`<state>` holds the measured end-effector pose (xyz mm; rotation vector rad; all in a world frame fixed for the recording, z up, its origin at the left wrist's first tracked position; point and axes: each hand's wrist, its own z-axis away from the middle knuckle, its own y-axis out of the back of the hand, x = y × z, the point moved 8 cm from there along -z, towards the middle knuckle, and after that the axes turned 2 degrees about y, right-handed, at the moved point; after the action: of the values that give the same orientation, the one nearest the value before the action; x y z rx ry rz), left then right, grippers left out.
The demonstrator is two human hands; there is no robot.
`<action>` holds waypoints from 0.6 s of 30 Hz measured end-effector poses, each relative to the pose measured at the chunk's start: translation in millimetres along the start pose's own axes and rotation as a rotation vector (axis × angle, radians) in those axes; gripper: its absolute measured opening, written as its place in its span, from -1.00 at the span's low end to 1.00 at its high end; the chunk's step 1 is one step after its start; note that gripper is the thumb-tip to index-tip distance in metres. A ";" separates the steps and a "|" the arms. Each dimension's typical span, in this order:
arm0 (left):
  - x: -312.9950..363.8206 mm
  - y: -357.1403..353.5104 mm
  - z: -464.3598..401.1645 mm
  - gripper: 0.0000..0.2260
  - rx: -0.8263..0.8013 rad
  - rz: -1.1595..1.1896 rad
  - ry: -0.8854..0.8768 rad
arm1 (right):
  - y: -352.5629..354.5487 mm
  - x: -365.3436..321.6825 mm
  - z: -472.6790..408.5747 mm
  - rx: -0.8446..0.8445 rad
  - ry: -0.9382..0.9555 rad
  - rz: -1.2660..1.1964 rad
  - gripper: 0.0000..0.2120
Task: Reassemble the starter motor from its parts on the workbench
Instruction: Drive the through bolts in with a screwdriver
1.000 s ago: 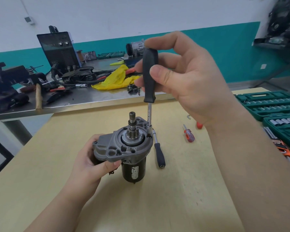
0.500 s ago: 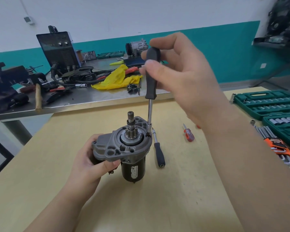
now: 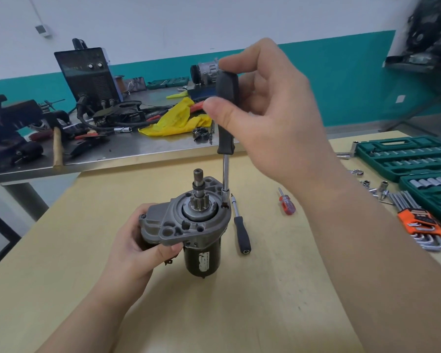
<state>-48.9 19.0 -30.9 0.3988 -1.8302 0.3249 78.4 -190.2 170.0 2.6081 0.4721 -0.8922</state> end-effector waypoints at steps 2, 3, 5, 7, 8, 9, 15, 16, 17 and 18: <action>-0.3 0.8 0.2 -0.34 0.002 0.002 0.002 | -4.1 4.9 -0.3 -0.115 -0.075 -0.235 -0.79; -0.2 0.9 0.2 -0.34 0.002 0.001 0.001 | -4.4 5.4 -0.1 -0.156 -0.098 -0.302 -0.77; -0.1 0.2 -0.2 -0.33 0.000 -0.003 0.001 | -1.0 2.7 -0.4 -0.183 -0.090 -0.303 -0.73; 0.2 -0.6 -0.3 -0.33 0.001 -0.005 0.002 | 4.3 1.8 -1.6 -0.122 -0.048 -0.191 -0.70; 0.4 -1.0 -0.3 -0.33 0.002 -0.006 0.001 | 7.0 2.7 -1.8 -0.061 -0.027 -0.096 -0.69; 0.6 -1.1 -0.1 -0.33 0.003 -0.009 0.000 | 8.9 3.0 -1.6 0.012 -0.012 0.000 -0.68; 1.2 0.2 0.3 -0.32 0.006 -0.002 -0.002 | 7.8 2.6 -0.8 0.105 0.019 0.085 -0.71; 0.9 0.5 0.4 -0.33 0.009 0.005 -0.001 | 4.5 6.3 -2.3 0.035 -0.021 -0.034 -0.75; 0.7 0.7 0.4 -0.33 0.011 0.010 0.001 | 0.9 9.6 -2.7 -0.035 -0.064 -0.164 -0.79; 0.8 0.6 0.4 -0.33 0.011 0.012 0.003 | -2.3 11.4 -2.0 -0.095 -0.100 -0.268 -0.80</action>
<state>-49.7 19.2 -30.3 0.3951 -1.8294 0.3437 87.0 -185.1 163.8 2.4383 0.8288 -1.0498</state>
